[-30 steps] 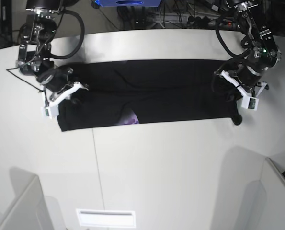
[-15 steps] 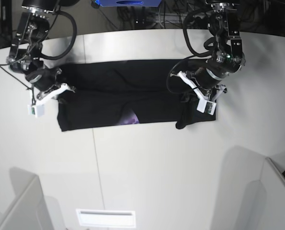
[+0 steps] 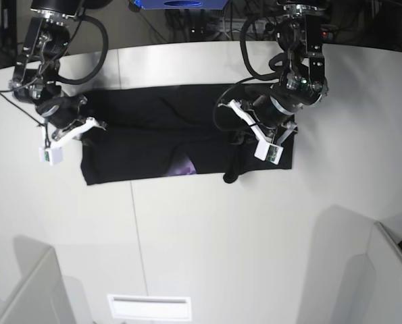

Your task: Fold the T-shirt properly

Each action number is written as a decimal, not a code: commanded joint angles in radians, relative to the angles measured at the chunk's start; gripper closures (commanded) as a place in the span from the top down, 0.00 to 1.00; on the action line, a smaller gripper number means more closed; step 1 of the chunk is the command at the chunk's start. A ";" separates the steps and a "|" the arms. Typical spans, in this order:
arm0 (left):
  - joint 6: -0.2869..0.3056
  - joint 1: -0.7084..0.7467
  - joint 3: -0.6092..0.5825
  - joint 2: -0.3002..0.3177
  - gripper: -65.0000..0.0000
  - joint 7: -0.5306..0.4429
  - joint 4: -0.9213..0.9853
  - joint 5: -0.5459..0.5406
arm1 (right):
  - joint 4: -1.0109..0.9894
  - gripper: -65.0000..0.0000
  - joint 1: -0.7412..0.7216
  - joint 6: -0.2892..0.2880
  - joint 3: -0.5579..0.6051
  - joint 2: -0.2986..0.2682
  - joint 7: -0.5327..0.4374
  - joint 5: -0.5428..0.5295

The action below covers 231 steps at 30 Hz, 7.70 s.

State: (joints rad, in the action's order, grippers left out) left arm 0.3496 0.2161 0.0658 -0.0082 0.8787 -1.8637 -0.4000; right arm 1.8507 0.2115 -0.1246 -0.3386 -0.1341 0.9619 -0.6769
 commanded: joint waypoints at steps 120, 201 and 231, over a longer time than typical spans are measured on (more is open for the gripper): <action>-0.137 -0.054 0.052 0.116 0.00 -0.164 0.298 -0.021 | -0.018 0.00 -0.241 -0.183 0.198 0.012 0.203 0.153; -0.073 0.223 0.369 0.238 0.00 -0.164 0.169 -0.024 | -0.352 0.30 -0.284 0.070 0.826 0.268 -0.183 0.150; -0.071 0.222 0.722 0.213 0.00 -0.166 0.055 -0.026 | -0.302 0.52 -0.487 0.136 1.258 0.278 -0.186 0.073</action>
State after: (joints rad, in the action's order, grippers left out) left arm 0.2802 0.4355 0.7795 0.1905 0.7300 -1.7905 -0.4194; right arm 1.5253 -0.2512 0.0162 0.9283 0.1280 0.8028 -0.5919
